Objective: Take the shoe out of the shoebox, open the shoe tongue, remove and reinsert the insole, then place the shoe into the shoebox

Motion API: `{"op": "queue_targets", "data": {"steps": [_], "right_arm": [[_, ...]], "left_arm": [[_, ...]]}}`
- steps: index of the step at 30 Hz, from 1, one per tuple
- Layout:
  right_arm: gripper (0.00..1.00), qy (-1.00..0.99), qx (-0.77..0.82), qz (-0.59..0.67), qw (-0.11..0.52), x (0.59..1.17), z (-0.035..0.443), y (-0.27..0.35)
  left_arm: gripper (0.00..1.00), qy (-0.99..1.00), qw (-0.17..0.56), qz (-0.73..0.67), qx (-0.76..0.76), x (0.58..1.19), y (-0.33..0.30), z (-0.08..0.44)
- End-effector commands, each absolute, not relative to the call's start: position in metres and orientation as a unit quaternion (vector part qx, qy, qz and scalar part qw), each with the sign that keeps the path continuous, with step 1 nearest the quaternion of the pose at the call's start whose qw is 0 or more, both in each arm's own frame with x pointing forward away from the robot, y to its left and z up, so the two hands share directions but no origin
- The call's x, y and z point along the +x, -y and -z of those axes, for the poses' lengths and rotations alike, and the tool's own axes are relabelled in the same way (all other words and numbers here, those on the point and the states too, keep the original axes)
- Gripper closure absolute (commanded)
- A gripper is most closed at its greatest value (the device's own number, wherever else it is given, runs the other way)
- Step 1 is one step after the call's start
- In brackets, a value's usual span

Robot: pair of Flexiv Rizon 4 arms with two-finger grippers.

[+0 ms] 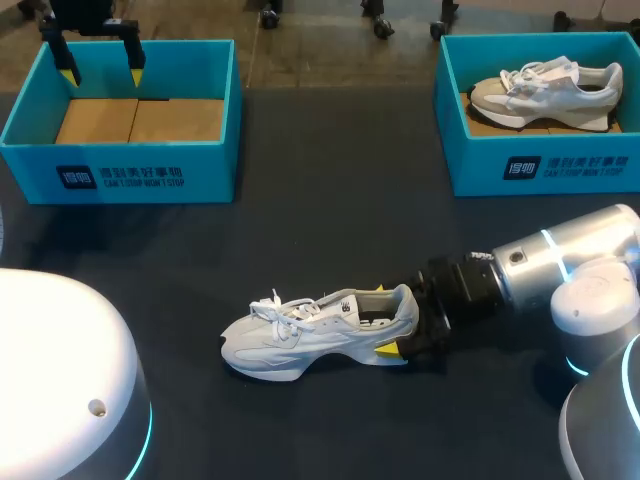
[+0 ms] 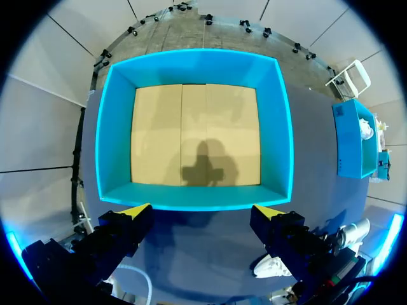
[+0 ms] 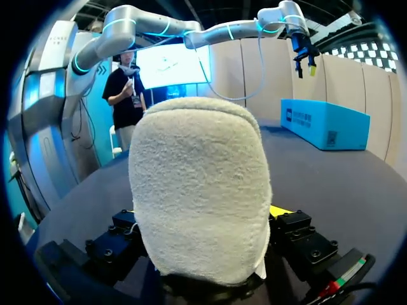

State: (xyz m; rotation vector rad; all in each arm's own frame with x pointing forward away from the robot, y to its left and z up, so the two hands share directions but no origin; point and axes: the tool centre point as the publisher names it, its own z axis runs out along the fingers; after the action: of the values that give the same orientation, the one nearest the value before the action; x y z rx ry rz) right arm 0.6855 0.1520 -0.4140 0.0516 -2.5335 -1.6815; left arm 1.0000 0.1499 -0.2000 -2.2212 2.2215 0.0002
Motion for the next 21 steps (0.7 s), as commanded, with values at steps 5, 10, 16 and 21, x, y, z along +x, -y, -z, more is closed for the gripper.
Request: {"op": "queue_targets", "data": {"steps": [5,10,16,21], "right_arm": [[1.0,0.831,0.01,0.554,0.049,0.6846,0.42,-0.1554],[1.0,0.83,0.008,0.555,0.046,0.6821,0.4208,-0.1559],[0.81,0.831,0.009,0.555,0.044,0.6811,0.4206,-0.1565],[0.0,0.83,0.009,0.556,0.042,0.6811,0.4205,-0.1568]], "left_arm": [[0.0,-0.707,0.0,0.0,-0.707,1.0,-0.1499,0.2],[0.0,-0.707,0.0,0.0,-0.707,1.0,-0.1499,0.2],[0.0,-0.707,0.0,0.0,-0.707,1.0,-0.1499,0.2],[0.0,-0.707,0.0,0.0,-0.707,1.0,-0.1499,0.2]]}}
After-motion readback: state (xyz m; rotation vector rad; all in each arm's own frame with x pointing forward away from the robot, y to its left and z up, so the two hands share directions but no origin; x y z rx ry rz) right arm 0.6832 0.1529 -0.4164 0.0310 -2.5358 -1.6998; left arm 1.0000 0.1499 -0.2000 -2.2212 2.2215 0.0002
